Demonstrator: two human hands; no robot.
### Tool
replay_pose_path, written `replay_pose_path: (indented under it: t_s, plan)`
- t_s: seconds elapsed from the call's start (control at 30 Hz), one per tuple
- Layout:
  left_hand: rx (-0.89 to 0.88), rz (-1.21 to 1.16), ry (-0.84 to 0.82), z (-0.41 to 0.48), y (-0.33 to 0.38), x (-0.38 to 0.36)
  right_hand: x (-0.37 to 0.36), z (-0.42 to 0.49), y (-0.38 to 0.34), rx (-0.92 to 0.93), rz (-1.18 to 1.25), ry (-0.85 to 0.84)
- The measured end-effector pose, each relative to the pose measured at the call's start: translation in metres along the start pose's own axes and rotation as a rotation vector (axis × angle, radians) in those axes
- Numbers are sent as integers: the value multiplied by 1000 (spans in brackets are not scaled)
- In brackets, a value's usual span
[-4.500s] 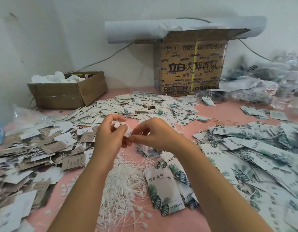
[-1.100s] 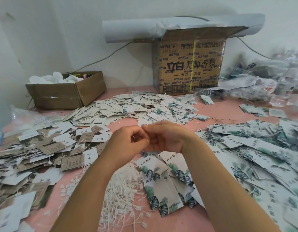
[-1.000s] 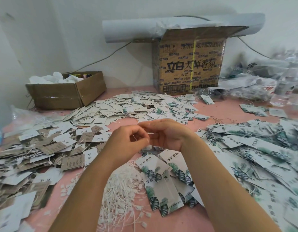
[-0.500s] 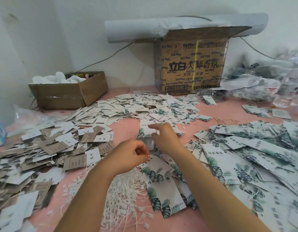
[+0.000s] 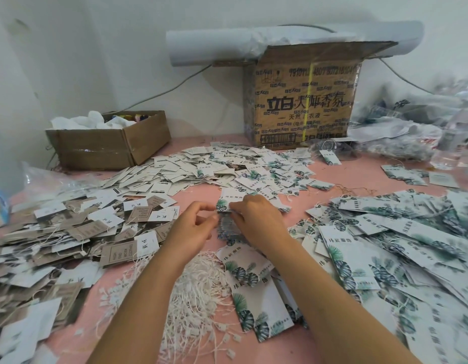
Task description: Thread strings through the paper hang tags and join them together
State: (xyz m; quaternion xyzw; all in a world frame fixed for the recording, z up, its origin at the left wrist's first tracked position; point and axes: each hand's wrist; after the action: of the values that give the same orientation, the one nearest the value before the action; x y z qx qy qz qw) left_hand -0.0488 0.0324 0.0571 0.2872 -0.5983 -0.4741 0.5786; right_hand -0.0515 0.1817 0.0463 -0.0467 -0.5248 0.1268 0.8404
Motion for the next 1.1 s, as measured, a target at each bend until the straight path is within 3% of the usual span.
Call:
replay_pose_path:
  t_s: [0.1,0.3,0.43,0.6,0.77,0.9,1.1]
  plan:
    - [12,-33,1,0,0,0,1,0,-1,33,-15,40]
    - [28,-50,-6,2,0,-1,2,3,3,-46,1,-71]
    - [22,-62,0,2,-2,0,2,2,3,-32,27,65]
    - [18,-189,72,2,0,0,3,-6,-1,221,191,314]
    - [107,-593,145,5,0,6,3,-7,-4,446,254,261]
    - [111,-534,146,5,-5,7,7,-7,2,302,342,74]
    - [109,-450,142,5,-4,6,2,1,30,-327,85,-25]
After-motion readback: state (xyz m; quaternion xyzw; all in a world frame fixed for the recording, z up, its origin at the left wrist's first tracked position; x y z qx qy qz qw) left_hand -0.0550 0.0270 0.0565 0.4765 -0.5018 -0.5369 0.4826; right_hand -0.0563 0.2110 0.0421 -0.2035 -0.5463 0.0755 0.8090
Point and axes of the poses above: each hand's wrist, its own z-axis towards the middle knuckle, its own x-axis out of the back of the hand, y = z × x, and after that the axes turned 2 degrees about -x, right-handed
